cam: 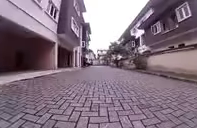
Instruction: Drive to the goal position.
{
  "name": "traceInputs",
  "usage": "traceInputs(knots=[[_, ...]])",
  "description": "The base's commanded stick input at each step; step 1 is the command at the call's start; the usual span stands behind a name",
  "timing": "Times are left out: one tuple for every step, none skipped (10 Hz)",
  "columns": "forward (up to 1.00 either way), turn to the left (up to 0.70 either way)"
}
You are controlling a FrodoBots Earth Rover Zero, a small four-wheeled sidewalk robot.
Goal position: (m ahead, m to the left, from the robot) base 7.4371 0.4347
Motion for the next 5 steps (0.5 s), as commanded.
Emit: traceInputs(knots=[[0.7,0.0],[0.7,0.0],[0.7,0.0],[0.7,0.0],[0.7,0.0]])
